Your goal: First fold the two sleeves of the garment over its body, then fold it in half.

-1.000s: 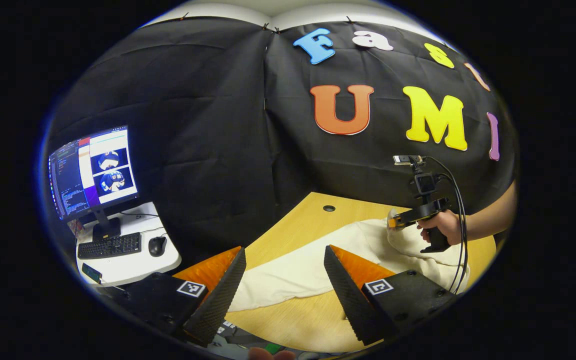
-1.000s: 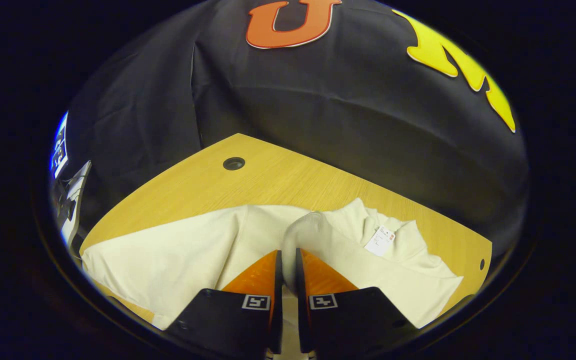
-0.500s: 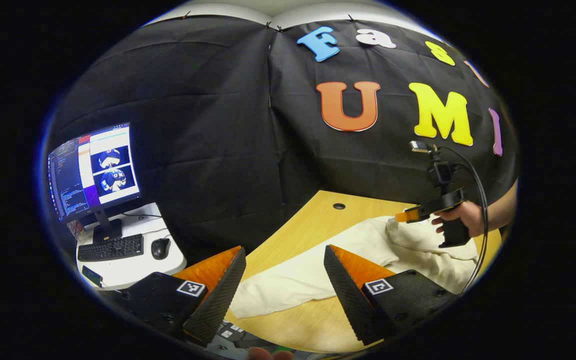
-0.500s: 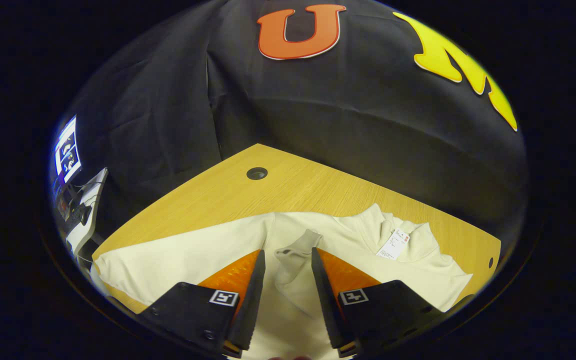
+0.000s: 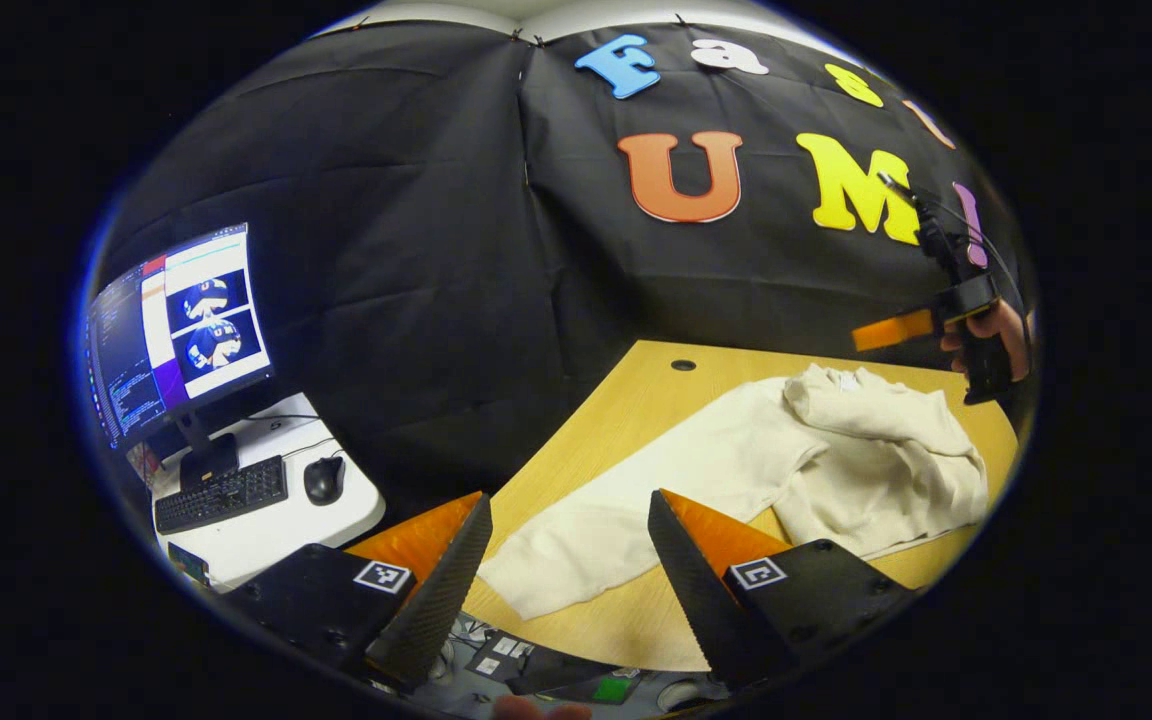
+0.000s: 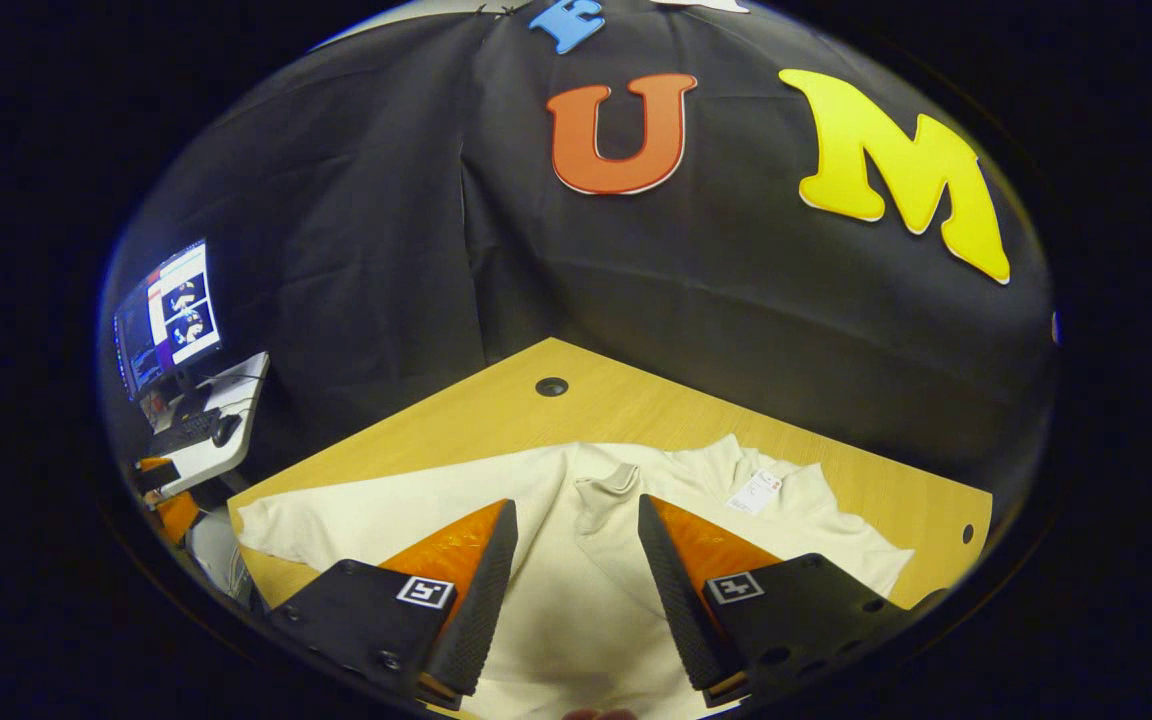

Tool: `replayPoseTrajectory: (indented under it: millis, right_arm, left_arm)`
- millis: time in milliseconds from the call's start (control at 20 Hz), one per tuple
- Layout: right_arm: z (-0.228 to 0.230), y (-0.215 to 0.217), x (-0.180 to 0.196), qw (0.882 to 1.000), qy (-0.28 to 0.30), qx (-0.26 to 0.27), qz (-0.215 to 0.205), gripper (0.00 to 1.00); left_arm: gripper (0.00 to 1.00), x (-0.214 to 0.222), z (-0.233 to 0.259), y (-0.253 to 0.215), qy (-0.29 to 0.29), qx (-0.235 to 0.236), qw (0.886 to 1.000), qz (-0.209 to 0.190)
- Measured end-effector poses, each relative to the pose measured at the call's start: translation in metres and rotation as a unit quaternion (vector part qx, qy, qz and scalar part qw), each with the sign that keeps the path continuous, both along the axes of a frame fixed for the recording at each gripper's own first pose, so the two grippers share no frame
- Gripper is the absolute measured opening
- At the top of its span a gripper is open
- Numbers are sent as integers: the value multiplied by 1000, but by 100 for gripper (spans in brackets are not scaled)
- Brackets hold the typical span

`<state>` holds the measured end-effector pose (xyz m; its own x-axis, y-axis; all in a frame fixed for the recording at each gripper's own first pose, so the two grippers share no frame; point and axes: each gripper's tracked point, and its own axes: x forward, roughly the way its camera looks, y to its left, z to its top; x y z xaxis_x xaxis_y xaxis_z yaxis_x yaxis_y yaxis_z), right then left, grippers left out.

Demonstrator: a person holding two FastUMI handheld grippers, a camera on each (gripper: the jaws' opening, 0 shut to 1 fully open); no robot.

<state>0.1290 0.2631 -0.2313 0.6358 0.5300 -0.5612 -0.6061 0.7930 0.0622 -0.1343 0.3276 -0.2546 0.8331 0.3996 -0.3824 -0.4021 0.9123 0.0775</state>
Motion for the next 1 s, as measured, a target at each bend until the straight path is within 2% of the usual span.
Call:
replayPoseTrajectory:
  millis: [100, 150, 350, 650, 700, 750, 1000]
  right_arm:
    - [11, -15, -14, 1000, -2, 6, -4, 73]
    - [12, -23, -18, 1000, -1, 6, -7, 76]
    - [3, -56, -39, 1000, 7, -15, -10, 76]
    - [-10, -108, -45, 997, 27, -44, -59, 76]
    - [-10, -113, -47, 996, 28, -46, -65, 73]
    - [-9, -115, -48, 996, 28, -46, -68, 76]
    - [-4, -114, -54, 996, 28, -40, -74, 76]
  left_arm:
    - [100, -1, -22, 7, 12, -4, 1000, -18]
    - [99, -3, -34, 13, 21, -7, 1000, -22]
    - [100, -1, -76, 38, 41, -28, 999, -22]
    - [100, 11, -119, 57, 68, -34, 996, -39]
    - [100, 11, -124, 56, 73, -35, 996, -44]
    - [100, 13, -127, 56, 72, -38, 995, -49]
    - [100, 14, -130, 55, 60, -53, 995, -53]
